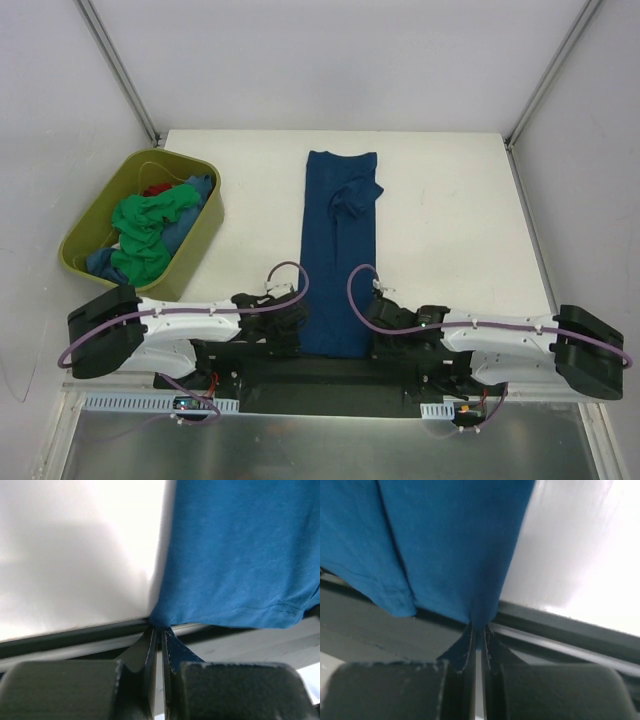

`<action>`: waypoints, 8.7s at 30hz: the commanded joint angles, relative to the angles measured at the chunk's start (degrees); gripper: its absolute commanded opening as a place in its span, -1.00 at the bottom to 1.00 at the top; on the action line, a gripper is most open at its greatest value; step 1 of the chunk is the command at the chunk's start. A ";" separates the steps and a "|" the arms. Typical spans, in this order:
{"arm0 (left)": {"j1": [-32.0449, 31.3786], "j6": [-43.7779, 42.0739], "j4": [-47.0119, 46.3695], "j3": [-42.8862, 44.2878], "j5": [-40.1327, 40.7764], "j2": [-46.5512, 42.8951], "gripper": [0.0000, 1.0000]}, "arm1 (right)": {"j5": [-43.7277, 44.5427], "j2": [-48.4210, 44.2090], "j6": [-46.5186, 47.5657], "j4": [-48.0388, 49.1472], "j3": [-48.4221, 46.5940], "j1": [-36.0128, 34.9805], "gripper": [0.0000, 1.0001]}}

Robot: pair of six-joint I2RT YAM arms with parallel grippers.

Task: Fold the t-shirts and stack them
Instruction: Grab the bottom of the folded rectangular tshirt with both arms, then fold the folded rectangular tshirt in 1/3 of the way, then grab one side of the 2/3 rectangular tshirt with both arms, then fold the long partially folded tshirt into a neat square, then smooth out wrinkles on the folded tshirt

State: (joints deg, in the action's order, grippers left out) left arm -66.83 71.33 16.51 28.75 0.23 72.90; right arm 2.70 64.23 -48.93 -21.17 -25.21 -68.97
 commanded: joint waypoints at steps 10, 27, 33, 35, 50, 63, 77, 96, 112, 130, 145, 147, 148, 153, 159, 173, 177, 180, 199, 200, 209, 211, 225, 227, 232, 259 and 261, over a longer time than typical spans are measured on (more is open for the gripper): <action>1.69 -4.43 1.59 3.05 2.32 -11.74 -1.00 | 15.75 -8.94 0.39 -18.90 -12.04 -3.38 -0.99; 31.66 -28.61 1.59 35.66 -12.08 13.64 -1.00 | -1.81 11.60 34.15 -8.46 -38.14 32.49 -0.99; 37.55 -30.99 1.59 43.66 -17.53 24.64 -1.00 | -8.76 25.32 36.80 -7.57 -47.46 38.55 -0.99; 39.05 -31.86 1.59 46.03 -18.24 27.88 -1.00 | -9.73 29.36 36.62 -7.05 -48.87 40.31 -0.99; 43.36 -36.35 3.96 51.59 -23.08 34.95 0.89 | -17.11 43.80 37.59 -4.23 -57.06 46.03 0.48; 43.36 -31.26 4.23 27.51 -19.13 11.84 0.99 | -19.40 32.27 37.07 3.59 -43.69 37.78 0.99; 43.36 -28.18 4.23 15.54 -19.92 0.48 0.99 | -18.16 58.99 33.55 4.66 -74.36 39.61 0.99; 43.19 -30.46 -1.13 27.58 -21.14 19.46 0.21 | -13.07 18.57 29.24 5.52 -26.47 42.69 0.99; 42.66 -30.11 -4.56 30.84 -24.31 33.27 -0.77 | -18.08 31.22 26.87 7.72 -30.16 44.19 0.75; 40.82 -30.20 -5.00 20.83 -22.03 22.91 -1.00 | -21.68 27.63 26.42 13.08 -21.12 42.78 -0.99; 23.41 -13.07 -1.31 -0.01 -14.30 -22.44 -1.00 | 2.90 -26.30 9.21 -14.14 -4.50 18.61 -0.99; 23.41 -13.41 -1.22 1.74 -13.41 -25.61 -1.00 | 4.76 -29.84 9.46 -14.95 -5.11 18.61 -0.99; 23.41 -14.72 -1.13 2.79 -13.24 -25.88 -1.00 | 6.25 -31.60 9.90 -15.39 -5.72 18.52 -0.99; 23.41 -19.73 1.32 13.07 -10.09 -20.71 -1.00 | 12.41 -28.12 17.10 -18.02 -15.91 18.78 -0.99; 27.62 -24.92 3.96 24.41 -8.40 -11.22 -1.00 | 11.99 -16.87 26.76 -16.81 -28.73 26.50 -0.99; 40.98 -32.30 4.23 44.10 -15.96 10.93 -1.00 | -11.21 10.64 37.15 -8.10 -47.90 46.99 -0.99; 43.44 -33.88 4.23 49.11 -18.24 17.78 -1.00 | -14.21 19.50 37.50 -6.70 -52.82 50.16 -0.99; 45.11 -34.94 4.23 53.85 -20.00 23.94 -1.00 | -15.44 25.48 37.85 -6.43 -56.61 51.65 -1.00; 50.04 -36.26 5.55 70.47 -24.92 50.23 -1.00 | -22.74 54.86 34.43 -5.19 -73.74 55.96 -0.91; 50.21 -36.09 5.55 70.39 -25.01 50.23 -0.92 | -23.61 56.17 34.25 -5.46 -74.45 56.05 -0.77; 50.13 -36.44 6.34 69.51 -27.56 43.12 0.36 | -26.08 51.63 35.04 -8.01 -75.44 55.88 0.50; 48.91 -36.44 6.34 67.76 -27.74 39.17 0.99 | -25.99 47.51 35.21 -7.92 -73.50 55.61 0.93; 33.34 -35.65 4.41 55.37 -32.22 32.20 0.99 | -35.48 49.75 28.72 -0.19 -71.72 51.83 0.93; 33.34 -35.38 3.88 53.53 -31.70 33.44 0.99 | -36.10 54.59 27.66 -0.28 -76.19 51.83 0.93; 33.34 -36.43 3.61 49.22 -32.14 36.52 0.99 | -35.49 64.68 26.34 -0.89 -83.50 51.92 0.93; 33.34 -36.97 1.77 42.45 -27.13 20.98 0.99 | -36.79 44.95 34.70 -1.95 -69.82 52.10 0.93; 33.34 -36.79 1.77 41.30 -25.12 19.21 0.99 | -40.39 41.27 29.96 2.60 -60.78 51.66 0.93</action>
State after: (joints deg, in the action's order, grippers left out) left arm -33.39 35.40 18.28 70.67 -28.38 97.80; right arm -32.77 114.78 -16.01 -22.37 -96.53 -16.27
